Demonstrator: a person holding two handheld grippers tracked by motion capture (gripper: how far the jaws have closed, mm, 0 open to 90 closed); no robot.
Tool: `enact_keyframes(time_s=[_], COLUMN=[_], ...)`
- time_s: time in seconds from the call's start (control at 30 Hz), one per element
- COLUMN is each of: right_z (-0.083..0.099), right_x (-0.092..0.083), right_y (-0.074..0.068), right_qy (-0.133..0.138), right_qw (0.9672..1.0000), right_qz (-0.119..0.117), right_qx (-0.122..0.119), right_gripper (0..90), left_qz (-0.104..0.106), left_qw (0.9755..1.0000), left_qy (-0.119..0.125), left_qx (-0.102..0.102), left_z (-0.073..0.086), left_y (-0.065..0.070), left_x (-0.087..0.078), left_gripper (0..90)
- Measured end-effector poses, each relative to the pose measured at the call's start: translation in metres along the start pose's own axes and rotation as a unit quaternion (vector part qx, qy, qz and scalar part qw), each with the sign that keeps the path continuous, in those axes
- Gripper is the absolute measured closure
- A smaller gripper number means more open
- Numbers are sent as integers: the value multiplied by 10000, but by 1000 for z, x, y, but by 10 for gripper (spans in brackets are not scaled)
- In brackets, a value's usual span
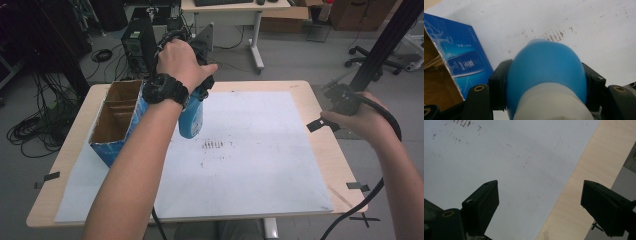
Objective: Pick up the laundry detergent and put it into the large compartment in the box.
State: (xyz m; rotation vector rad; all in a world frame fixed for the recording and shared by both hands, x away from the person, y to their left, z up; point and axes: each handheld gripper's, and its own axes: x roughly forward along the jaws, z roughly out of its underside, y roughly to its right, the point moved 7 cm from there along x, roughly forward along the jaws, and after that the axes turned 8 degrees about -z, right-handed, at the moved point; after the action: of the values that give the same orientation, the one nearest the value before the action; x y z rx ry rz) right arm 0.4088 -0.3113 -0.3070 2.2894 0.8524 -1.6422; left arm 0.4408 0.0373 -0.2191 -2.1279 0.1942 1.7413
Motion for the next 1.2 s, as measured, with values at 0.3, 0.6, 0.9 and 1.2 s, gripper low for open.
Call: enact_keyframes(time_s=[0.3,0.6,0.9,1.2], right_z=[-6,-9,-11,-13], right_x=[-5,-3,-3,-3], right_y=[-6,-8,-5,-3], right_qy=[6,-12,-14,-29], right_qw=[10000,10000,10000,10000], right_qz=[5,-11,-27,-31], right_qx=[-52,-68,-42,-16], right_gripper=[149,149,149,149], left_qz=[-18,-4,6,22], left_qw=[10000,10000,10000,10000], left_qy=[19,7,-45,-37], left_qx=[-29,-69,-63,-74], left_z=[-2,-4,-9,-12], left_y=[-6,-12,-15,-17], left_x=[-13,-16,-21,-24], left_gripper=[375,375,375,375])
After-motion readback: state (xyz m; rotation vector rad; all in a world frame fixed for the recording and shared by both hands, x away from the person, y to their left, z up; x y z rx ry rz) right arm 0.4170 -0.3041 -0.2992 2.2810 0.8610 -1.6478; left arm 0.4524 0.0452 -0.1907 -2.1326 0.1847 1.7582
